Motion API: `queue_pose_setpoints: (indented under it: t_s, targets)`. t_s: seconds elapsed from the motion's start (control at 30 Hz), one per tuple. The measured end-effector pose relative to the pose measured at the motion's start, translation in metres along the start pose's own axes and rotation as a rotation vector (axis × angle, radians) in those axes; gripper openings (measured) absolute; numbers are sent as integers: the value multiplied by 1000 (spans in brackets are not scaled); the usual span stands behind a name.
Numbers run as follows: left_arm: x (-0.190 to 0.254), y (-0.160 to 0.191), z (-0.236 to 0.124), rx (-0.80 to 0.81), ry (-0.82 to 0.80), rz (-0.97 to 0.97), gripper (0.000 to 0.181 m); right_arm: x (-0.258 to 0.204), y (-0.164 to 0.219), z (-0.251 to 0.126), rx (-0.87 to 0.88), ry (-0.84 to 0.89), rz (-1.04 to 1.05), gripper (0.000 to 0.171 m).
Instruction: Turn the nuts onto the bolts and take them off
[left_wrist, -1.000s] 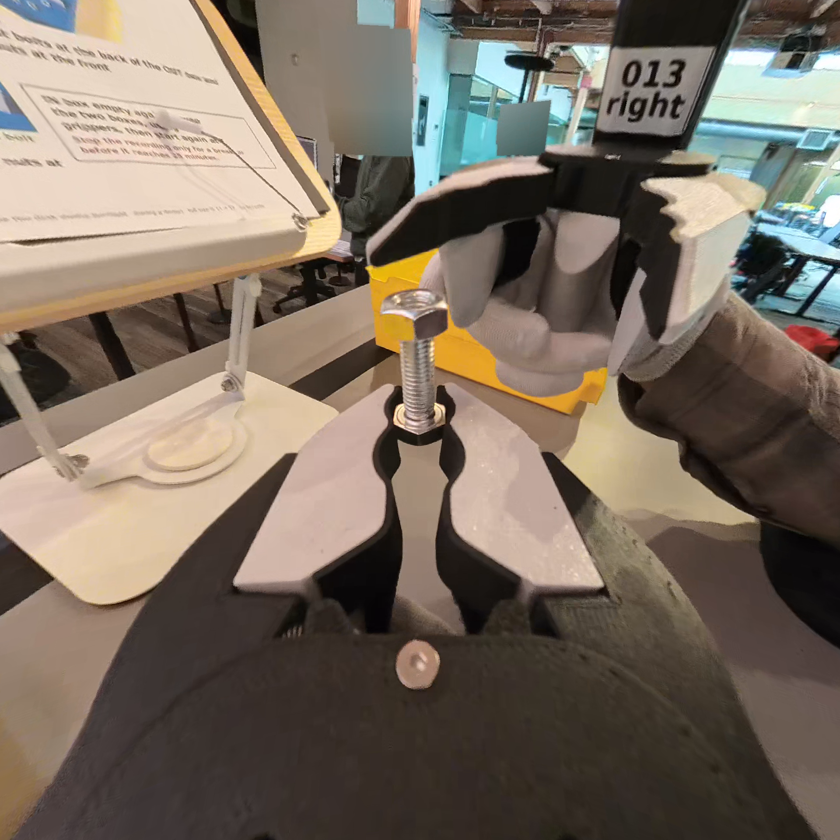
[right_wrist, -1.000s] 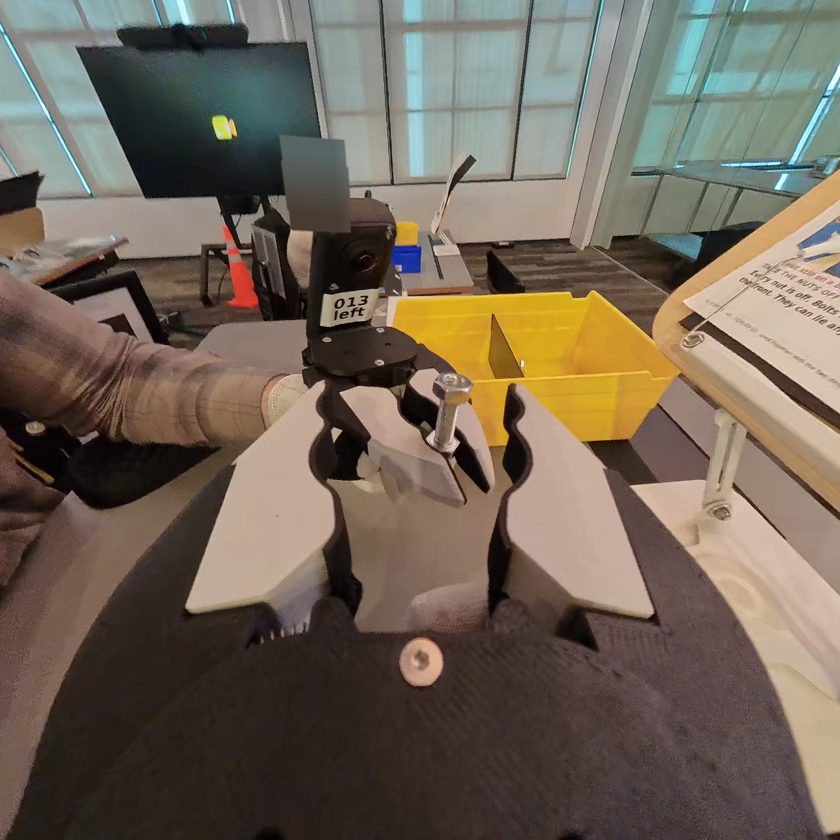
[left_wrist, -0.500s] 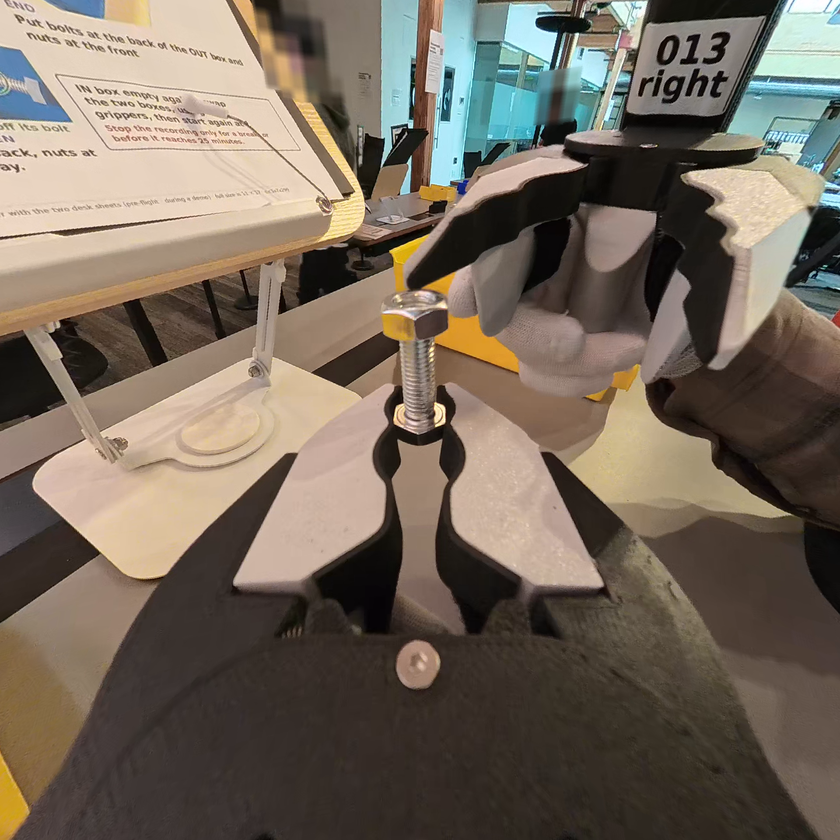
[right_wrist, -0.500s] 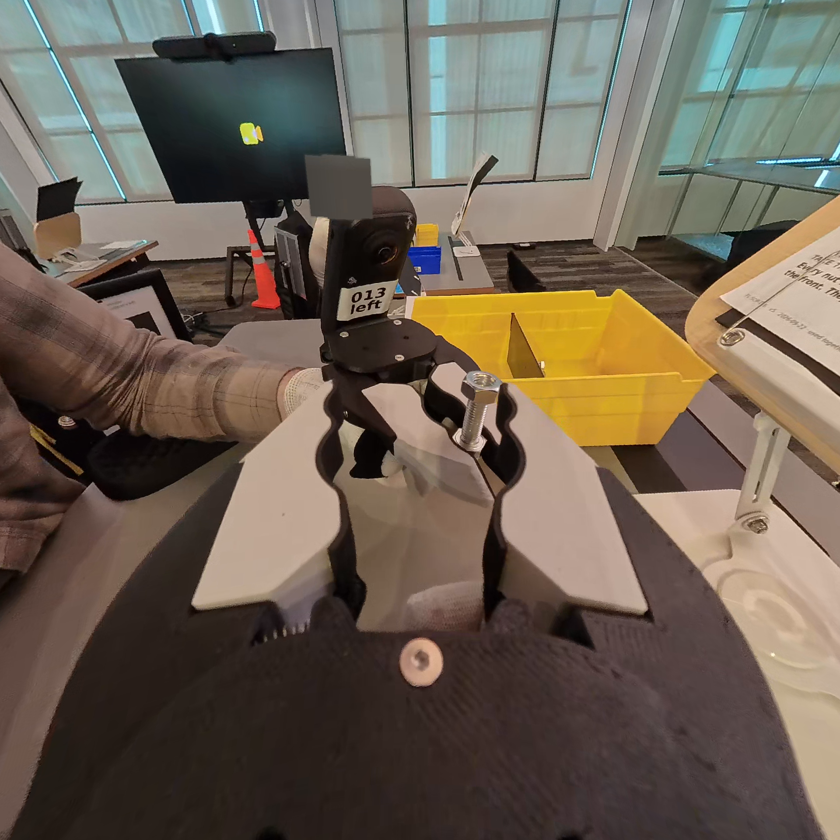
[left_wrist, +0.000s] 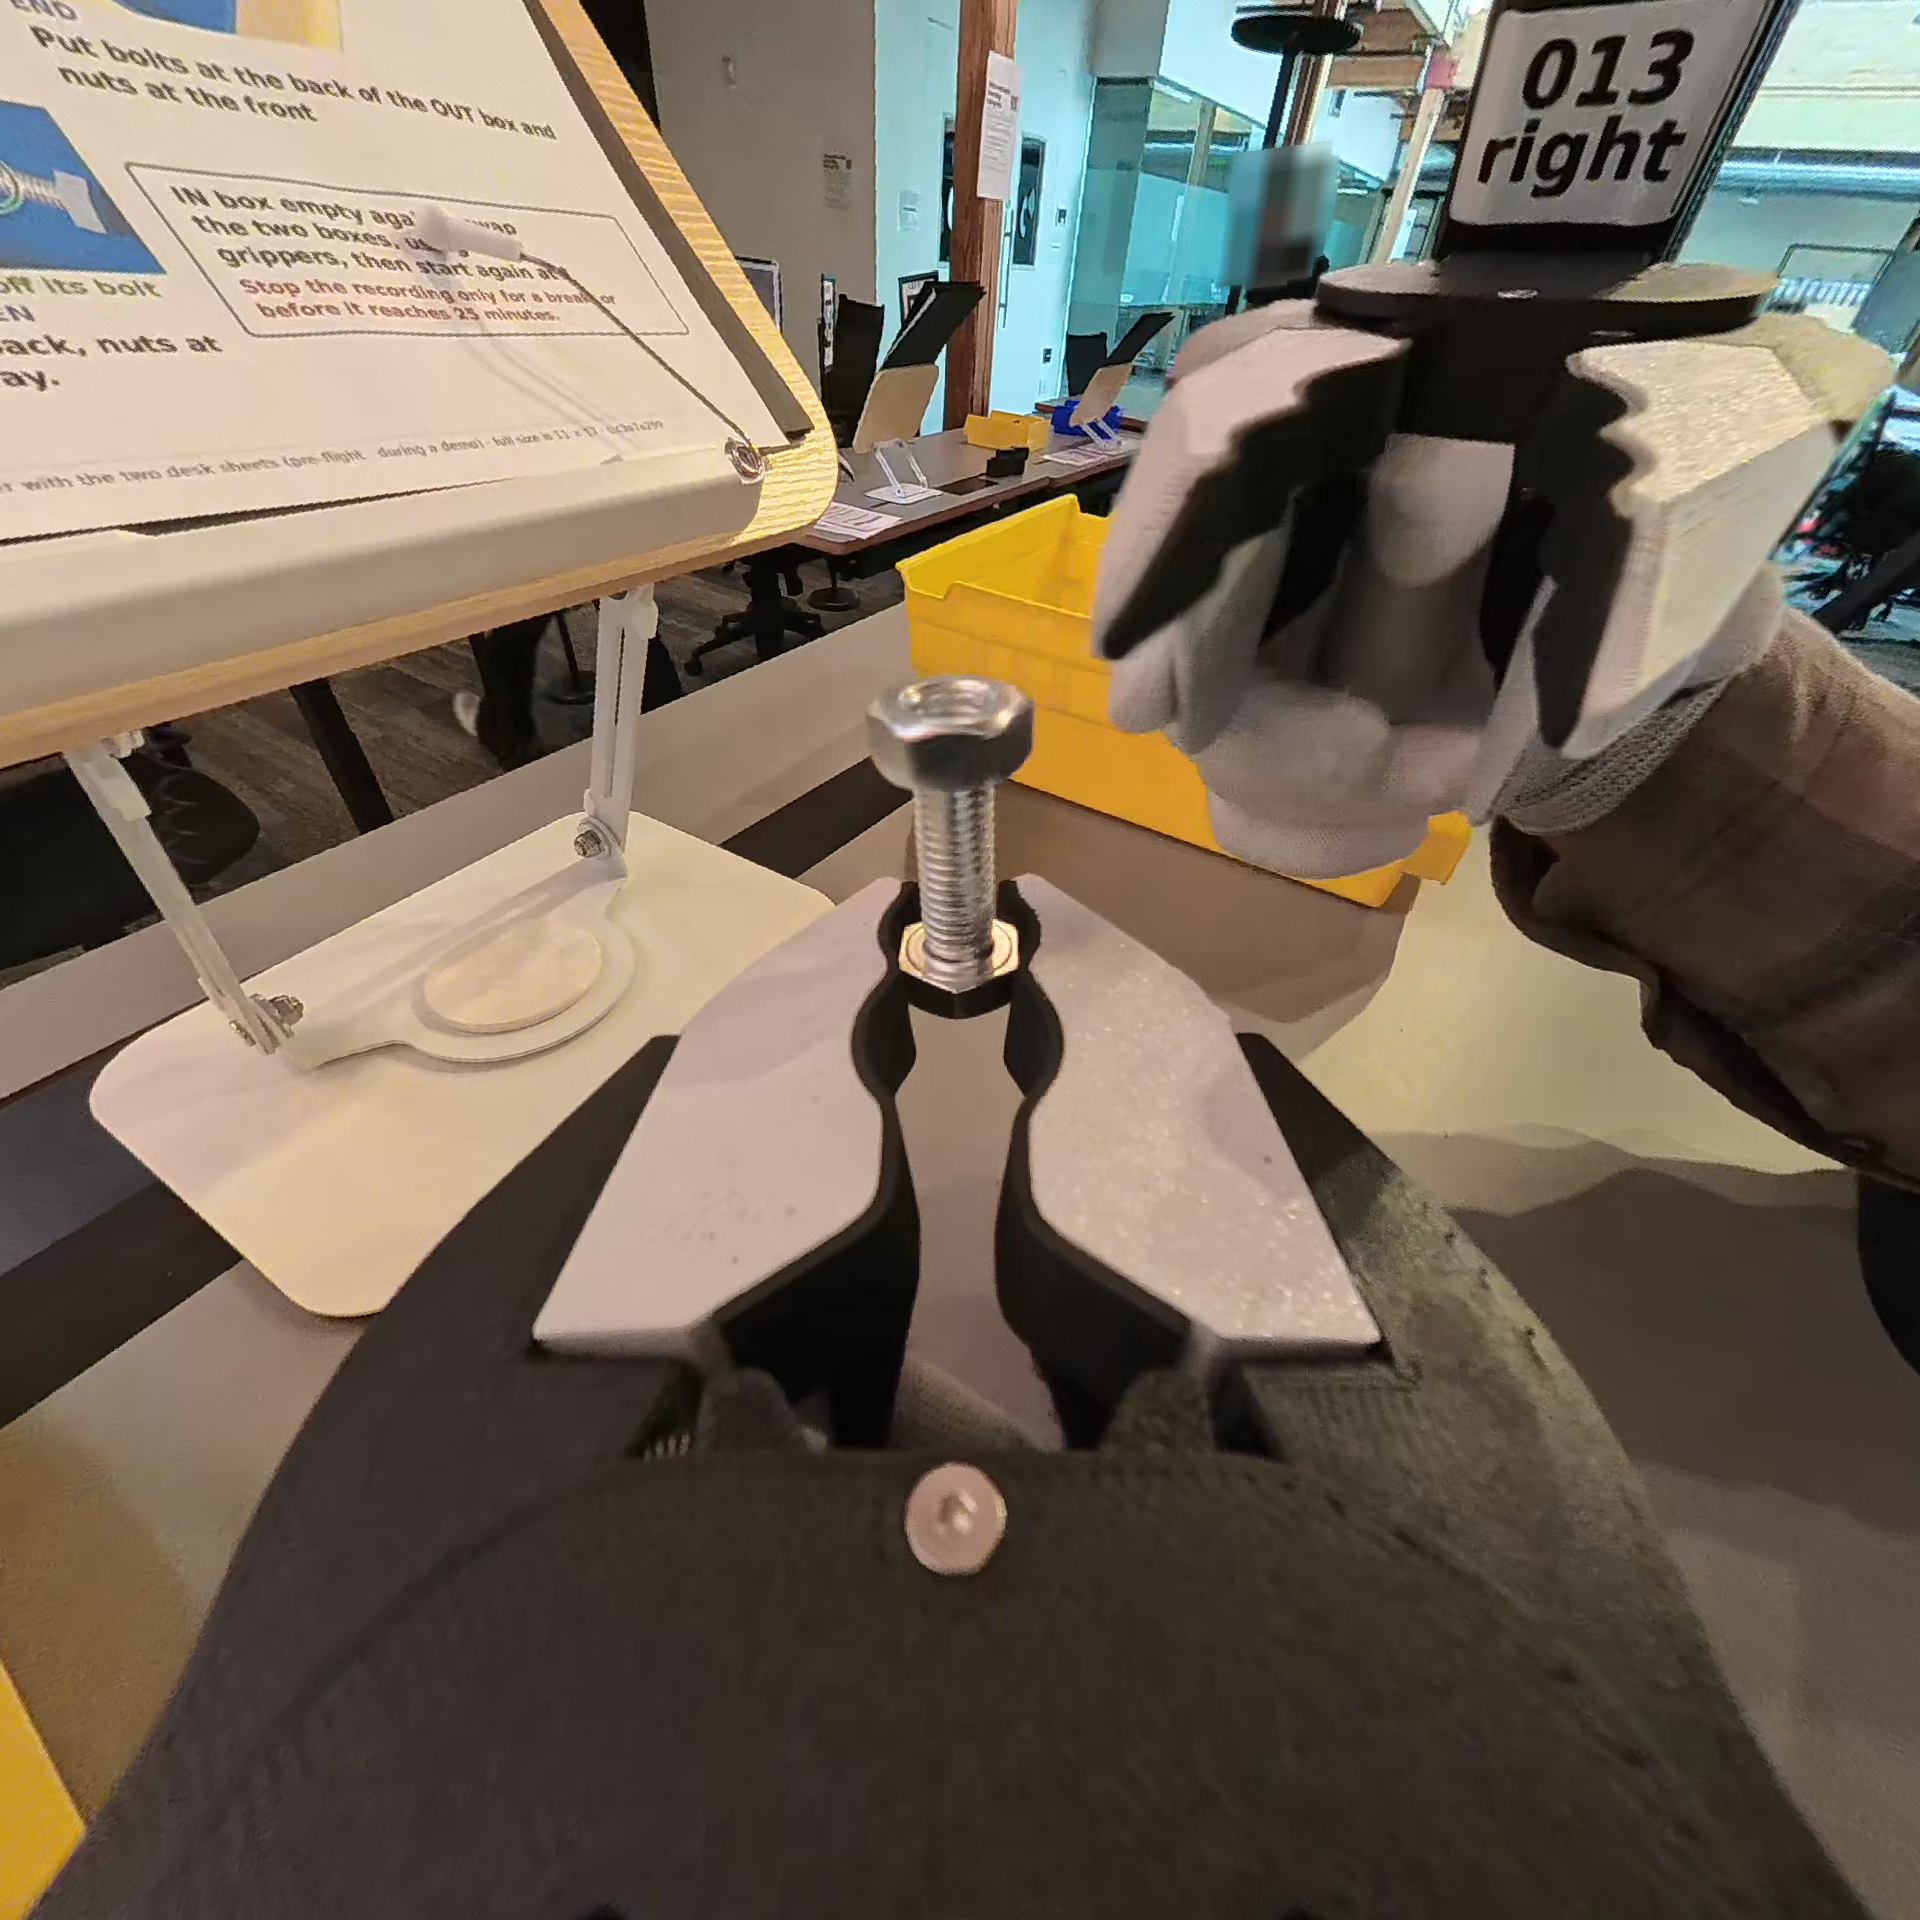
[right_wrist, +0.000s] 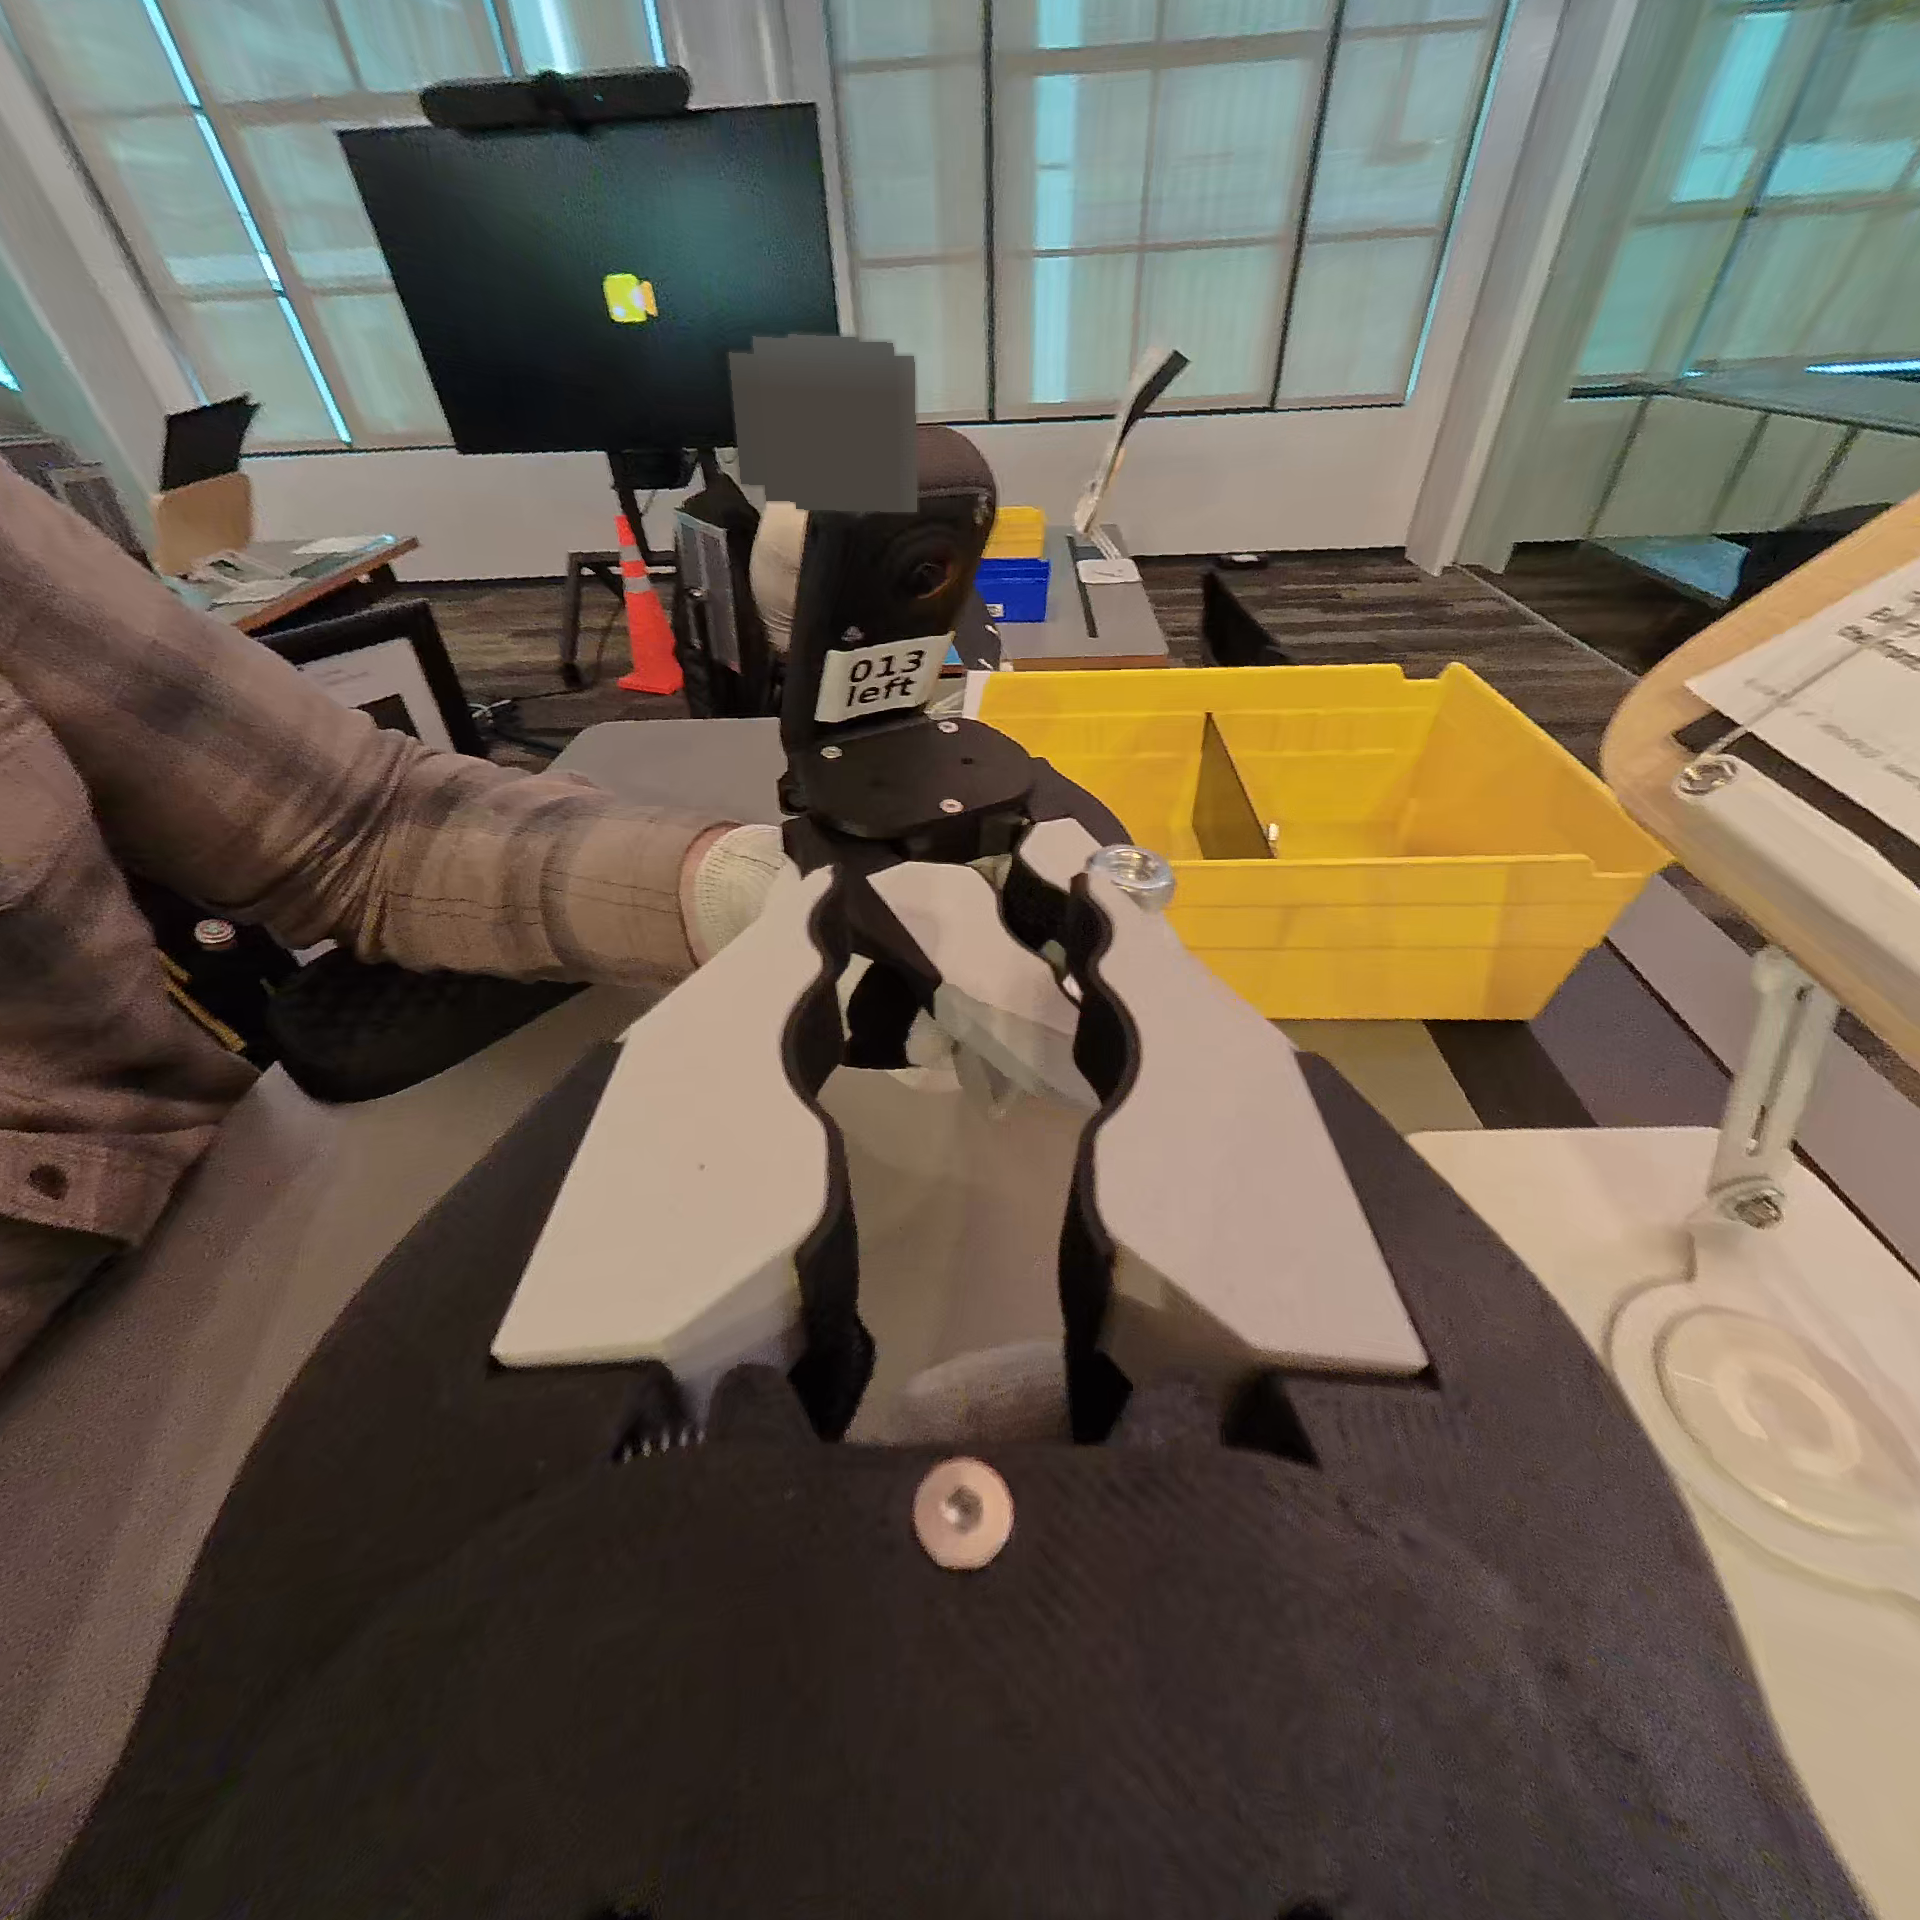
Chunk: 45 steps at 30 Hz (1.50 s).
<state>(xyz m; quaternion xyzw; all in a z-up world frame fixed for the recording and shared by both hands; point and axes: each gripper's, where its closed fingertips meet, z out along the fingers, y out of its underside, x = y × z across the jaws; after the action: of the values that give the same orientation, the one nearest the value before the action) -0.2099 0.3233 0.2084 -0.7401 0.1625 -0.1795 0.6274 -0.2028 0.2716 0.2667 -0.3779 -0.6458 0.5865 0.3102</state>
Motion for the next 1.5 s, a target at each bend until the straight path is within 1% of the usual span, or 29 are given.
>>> queue_pose_setpoints:
  t_s: [0.07, 0.1, 0.2, 0.23, 0.27, 0.3, 0.33, 0.37, 0.4, 0.43, 0.47, 0.5, 0.57, 0.7, 0.73, 0.77, 0.8, 0.83, 0.87, 0.93, 1.0, 1.1, 1.23, 1.3, 1.33, 1.37, 1.4, 1.43, 1.5]
  targets:
    - [1, 1, 1, -5, 0, 7, 14, 5, 1, 3, -2, 27, 7, 59]
    - [1, 2, 1, -7, -1, 10, 14, 5, 2, 5, -5, 30, 6, 64]
    - [1, 2, 1, -9, -3, 8, 14, 4, 7, 10, -28, 31, 5, 71]
    - [-1, 3, 1, -11, -12, 8, 14, 2, 7, 9, -27, 15, 11, 68]
    - [-4, 3, 0, -11, -26, 4, 14, -8, 7, 6, -28, -50, 7, 41]
    - [-4, 2, 0, -6, -21, -4, 14, -21, 4, 1, -14, -125, 4, 25]
    - [-3, 0, -1, 4, -8, -9, 14, -21, 2, -1, 0, -128, 2, 21]
    - [-3, -1, -2, 9, -7, -9, 14, -12, 2, -2, -10, -78, 6, 26]
    - [-3, -1, -1, 6, -10, -2, 14, -6, 3, -1, -13, -42, 6, 38]
    - [-2, 0, -1, 1, -10, 6, 14, -1, 2, 0, 1, -10, 9, 56]
    - [-1, 0, 0, -1, -10, 10, 14, 4, 2, 2, 5, 16, 13, 68]
    - [0, 0, 0, -1, -6, 8, 14, 6, 4, 5, -4, 29, 12, 75]
    - [0, 1, 1, -4, -3, 8, 14, 6, 8, 9, -26, 38, 0, 80]
    - [0, 0, 0, -1, -4, 10, 14, 5, 9, 11, -32, 28, 0, 78]
    - [0, 0, -1, 1, -5, 9, 14, 0, 11, 10, -42, 1, 1, 70]
    - [-1, -2, -1, 9, -6, 0, 14, -17, 12, 6, -45, -108, -1, 32]
    - [-2, -2, -2, 14, -4, -8, 14, -36, 7, 1, -15, -226, -4, 5]
    - [-1, -2, -2, 13, 1, 4, 14, -35, 0, -1, 12, -219, -5, 5]
    - [-1, -2, -2, 7, -3, 23, 14, -26, -2, -1, 12, -162, -6, 10]
    - [3, -3, -1, 7, 5, 23, 14, -13, -2, 1, 15, -84, -8, 38]
    - [4, -2, 0, 2, 5, 30, 14, 0, 3, 5, 4, -10, 3, 73]
    - [5, 0, 1, -2, 10, 25, 14, 3, 6, 10, -14, 15, -5, 85]
    - [4, -1, 0, 1, 9, 23, 14, 2, 9, 12, -30, 10, -12, 82]
    - [2, -2, -1, 7, 5, 19, 14, -2, 9, 9, -23, -18, -14, 73]
    - [1, -2, -1, 9, 3, 10, 14, -14, 8, 5, -17, -90, -24, 43]
    - [0, -2, -1, 9, 6, 6, 14, -36, 3, -2, 15, -227, -29, 5]
    - [1, -2, -2, 12, 10, 8, 14, -38, -4, -6, 54, -239, -27, 6]
    - [2, -3, -2, 12, 15, 18, 14, -27, -4, -5, 43, -179, -23, 9]
    - [6, -3, -1, 3, 15, 42, 14, -12, -1, -3, 34, -90, -18, 37]
